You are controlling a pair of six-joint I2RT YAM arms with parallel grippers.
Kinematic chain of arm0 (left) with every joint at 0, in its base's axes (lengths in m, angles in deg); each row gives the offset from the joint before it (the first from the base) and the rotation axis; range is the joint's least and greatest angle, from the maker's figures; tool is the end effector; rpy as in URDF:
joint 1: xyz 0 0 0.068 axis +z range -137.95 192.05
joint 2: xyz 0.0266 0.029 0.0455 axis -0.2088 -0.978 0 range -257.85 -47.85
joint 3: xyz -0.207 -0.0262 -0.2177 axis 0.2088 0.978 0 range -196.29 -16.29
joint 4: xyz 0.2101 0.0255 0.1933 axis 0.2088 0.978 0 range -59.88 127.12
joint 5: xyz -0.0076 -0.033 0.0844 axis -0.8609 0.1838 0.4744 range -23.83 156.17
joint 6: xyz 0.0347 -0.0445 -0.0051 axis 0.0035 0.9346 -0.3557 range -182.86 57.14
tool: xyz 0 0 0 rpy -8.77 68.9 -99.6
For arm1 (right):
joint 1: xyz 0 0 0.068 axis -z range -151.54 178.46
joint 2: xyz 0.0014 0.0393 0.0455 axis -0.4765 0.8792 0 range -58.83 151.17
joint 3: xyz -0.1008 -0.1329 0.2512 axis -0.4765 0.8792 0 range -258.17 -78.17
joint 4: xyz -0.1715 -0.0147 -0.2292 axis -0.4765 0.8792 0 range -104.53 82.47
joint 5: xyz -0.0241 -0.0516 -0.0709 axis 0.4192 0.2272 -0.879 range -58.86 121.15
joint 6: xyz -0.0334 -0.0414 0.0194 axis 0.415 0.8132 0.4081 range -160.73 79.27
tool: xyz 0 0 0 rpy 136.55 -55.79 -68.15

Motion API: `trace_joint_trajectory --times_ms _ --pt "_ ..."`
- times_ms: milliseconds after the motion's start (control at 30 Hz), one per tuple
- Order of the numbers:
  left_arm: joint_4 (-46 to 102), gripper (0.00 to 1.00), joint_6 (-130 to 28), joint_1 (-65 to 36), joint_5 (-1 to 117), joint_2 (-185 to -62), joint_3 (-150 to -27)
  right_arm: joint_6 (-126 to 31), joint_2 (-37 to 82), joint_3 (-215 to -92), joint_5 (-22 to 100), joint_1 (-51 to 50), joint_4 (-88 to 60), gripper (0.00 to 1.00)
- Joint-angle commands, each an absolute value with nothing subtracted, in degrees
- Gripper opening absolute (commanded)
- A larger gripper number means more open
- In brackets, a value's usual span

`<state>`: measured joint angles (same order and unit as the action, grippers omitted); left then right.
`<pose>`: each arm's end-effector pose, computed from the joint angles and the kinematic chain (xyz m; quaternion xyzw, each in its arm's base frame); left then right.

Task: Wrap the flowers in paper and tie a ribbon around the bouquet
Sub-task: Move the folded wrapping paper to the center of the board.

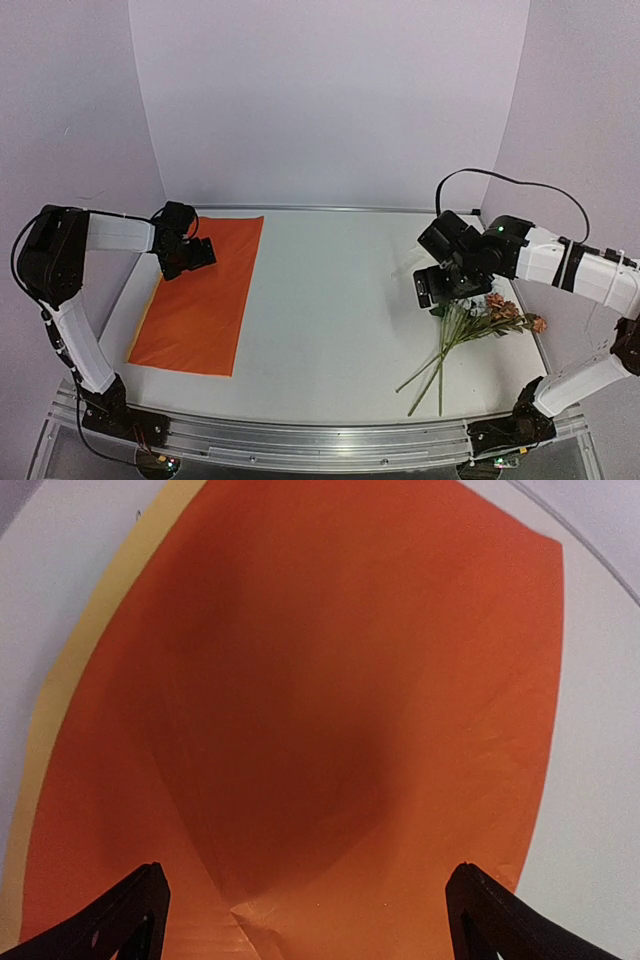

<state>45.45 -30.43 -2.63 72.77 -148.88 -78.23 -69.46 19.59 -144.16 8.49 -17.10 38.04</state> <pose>0.3792 -0.0946 0.1846 -0.1641 0.9365 -0.0716 0.3015 0.2112 0.1935 0.3010 -0.0980 0.9532 -0.0247 0.2850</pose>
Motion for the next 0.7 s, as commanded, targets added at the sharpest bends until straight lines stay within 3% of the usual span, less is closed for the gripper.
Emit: trace_joint_trajectory --times_ms 0,300,667 --pt "42.99 1.00 -28.88 -2.89 70.71 -153.27 -82.03 -69.55 20.48 -146.18 12.23 -17.05 36.61 0.98" --pt "42.15 1.00 -26.67 -4.52 67.47 -156.96 -81.80 -69.12 20.55 -144.98 13.33 -16.96 35.77 0.98" --pt "43.59 1.00 -22.67 -17.72 66.44 -159.53 -85.24 -71.19 21.73 -143.23 14.67 -16.82 34.25 0.98"
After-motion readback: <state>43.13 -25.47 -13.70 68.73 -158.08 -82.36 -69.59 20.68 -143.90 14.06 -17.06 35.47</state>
